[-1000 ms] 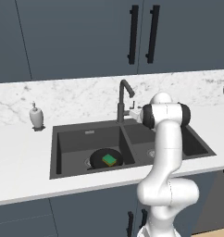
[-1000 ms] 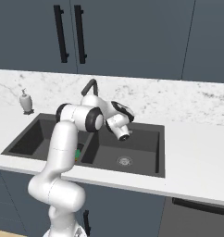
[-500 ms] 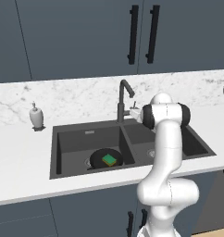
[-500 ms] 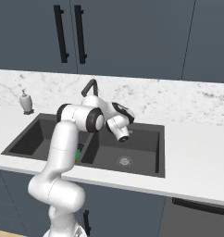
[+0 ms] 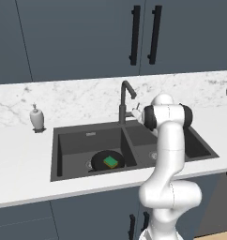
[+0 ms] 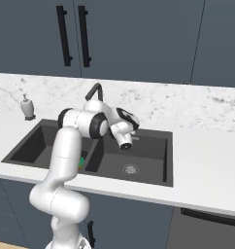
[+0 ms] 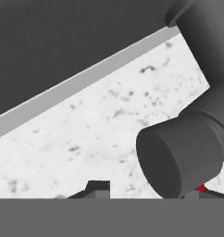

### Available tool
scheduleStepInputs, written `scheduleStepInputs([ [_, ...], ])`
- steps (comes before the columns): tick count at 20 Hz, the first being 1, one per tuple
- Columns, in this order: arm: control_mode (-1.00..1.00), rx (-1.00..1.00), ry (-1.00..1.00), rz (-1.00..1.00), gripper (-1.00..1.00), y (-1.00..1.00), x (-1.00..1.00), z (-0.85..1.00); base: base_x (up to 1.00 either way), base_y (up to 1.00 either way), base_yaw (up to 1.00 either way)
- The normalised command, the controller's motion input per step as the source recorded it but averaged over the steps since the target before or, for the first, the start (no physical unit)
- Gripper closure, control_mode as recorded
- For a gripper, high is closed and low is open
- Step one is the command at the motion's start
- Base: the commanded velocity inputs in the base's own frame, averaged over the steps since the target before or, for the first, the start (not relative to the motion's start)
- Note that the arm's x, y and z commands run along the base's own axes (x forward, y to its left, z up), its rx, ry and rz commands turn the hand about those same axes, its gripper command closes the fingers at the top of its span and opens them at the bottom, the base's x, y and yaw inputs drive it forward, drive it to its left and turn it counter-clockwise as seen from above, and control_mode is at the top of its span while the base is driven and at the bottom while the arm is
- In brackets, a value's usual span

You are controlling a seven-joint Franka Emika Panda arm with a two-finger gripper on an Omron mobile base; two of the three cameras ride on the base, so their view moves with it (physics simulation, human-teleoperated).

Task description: Pick the pan and sponge and place them into the sink. Then turn on the water.

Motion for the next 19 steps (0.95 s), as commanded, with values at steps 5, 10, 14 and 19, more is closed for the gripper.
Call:
scheduleStepInputs([
  [5, -1.0, 0.15, 0.25, -0.1, 1.0, -0.39, 0.62, 0.0, 0.0, 0.0, 0.0],
  [10, -1.0, 0.23, 0.21, -0.01, 1.0, -0.67, 0.48, 0.09, 0.0, 0.0, 0.0],
  [14, -1.0, 0.4, 0.06, 0.05, 1.0, -0.82, 0.06, 0.48, 0.0, 0.0, 0.0],
  [19, -1.0, 0.53, -0.01, 0.17, 1.0, -1.0, -0.09, 0.7, 0.0, 0.0, 0.0],
])
